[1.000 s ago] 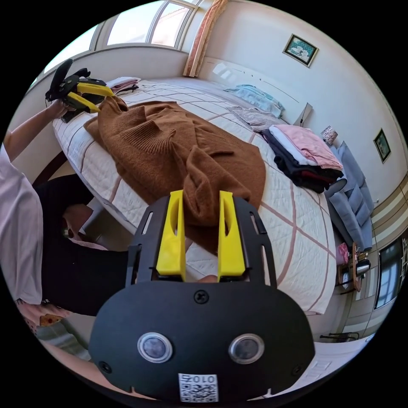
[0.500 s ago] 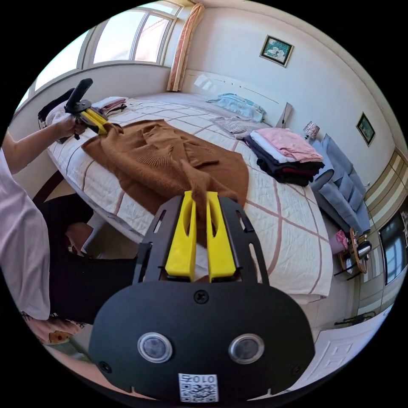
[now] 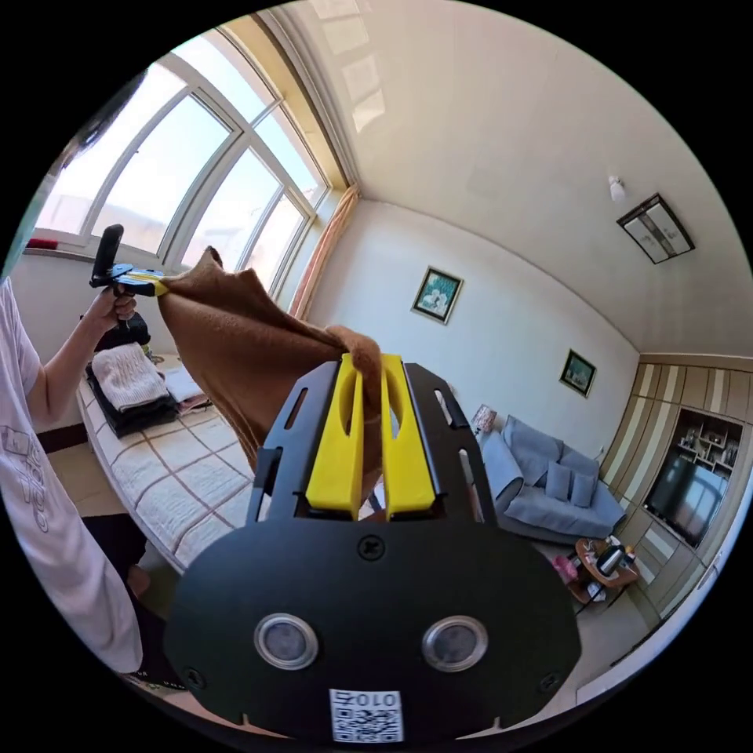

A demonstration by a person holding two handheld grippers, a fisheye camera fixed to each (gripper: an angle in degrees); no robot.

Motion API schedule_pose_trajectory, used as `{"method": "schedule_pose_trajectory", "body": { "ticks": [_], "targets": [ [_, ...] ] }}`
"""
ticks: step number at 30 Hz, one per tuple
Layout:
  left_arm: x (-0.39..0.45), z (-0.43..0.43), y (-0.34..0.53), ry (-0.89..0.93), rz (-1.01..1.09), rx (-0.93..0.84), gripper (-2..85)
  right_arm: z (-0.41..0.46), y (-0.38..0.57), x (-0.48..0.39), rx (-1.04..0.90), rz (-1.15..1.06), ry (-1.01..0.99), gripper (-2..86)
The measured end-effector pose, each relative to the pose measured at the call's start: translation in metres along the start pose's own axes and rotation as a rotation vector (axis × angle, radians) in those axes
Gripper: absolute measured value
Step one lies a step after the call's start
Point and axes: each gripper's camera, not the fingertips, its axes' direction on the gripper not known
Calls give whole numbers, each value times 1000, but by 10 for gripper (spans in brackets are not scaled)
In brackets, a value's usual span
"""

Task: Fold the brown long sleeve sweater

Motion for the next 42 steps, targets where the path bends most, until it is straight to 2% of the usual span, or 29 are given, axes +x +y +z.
{"method": "schedule_pose_trajectory", "body": {
  "ticks": [3, 7, 13, 17, 22, 25, 26, 30, 34, 38, 42],
  "targets": [
    [0, -63, -26, -3, 24, 95, 23, -44, -35, -2, 116, -14, -30, 41],
    [0, -119, -56, -42, 74, 123, 21, -78, -78, -17, 189, -72, 2, 47],
    [-13, -163, -83, -96, 99, 112, 20, -61, -107, -31, 179, -95, -24, 50],
    [-59, -114, -53, -18, -50, -38, 20, 14, -87, -37, 44, -60, -113, 51],
    [-157, 5, 24, 111, -370, -222, 19, 209, -50, -31, -289, 15, -201, 49],
    [-224, 66, 43, 111, -550, -255, 19, 287, -61, -1, -336, 138, -259, 49],
    [-236, 74, 32, 72, -541, -236, 17, 293, -67, 3, -320, 140, -241, 49],
    [-222, 71, -40, -130, -269, -269, 15, 292, -104, 6, -199, -11, -68, 49],
    [-188, 81, -40, -173, -105, -347, 15, 298, -62, -3, -200, -59, -150, 49],
    [-146, 123, 37, -99, -76, -451, 14, 314, 31, -34, -292, -52, -273, 50],
    [-79, 170, 146, 24, -74, -581, 15, 332, 172, -81, -485, 20, -398, 51]
  ]
}}
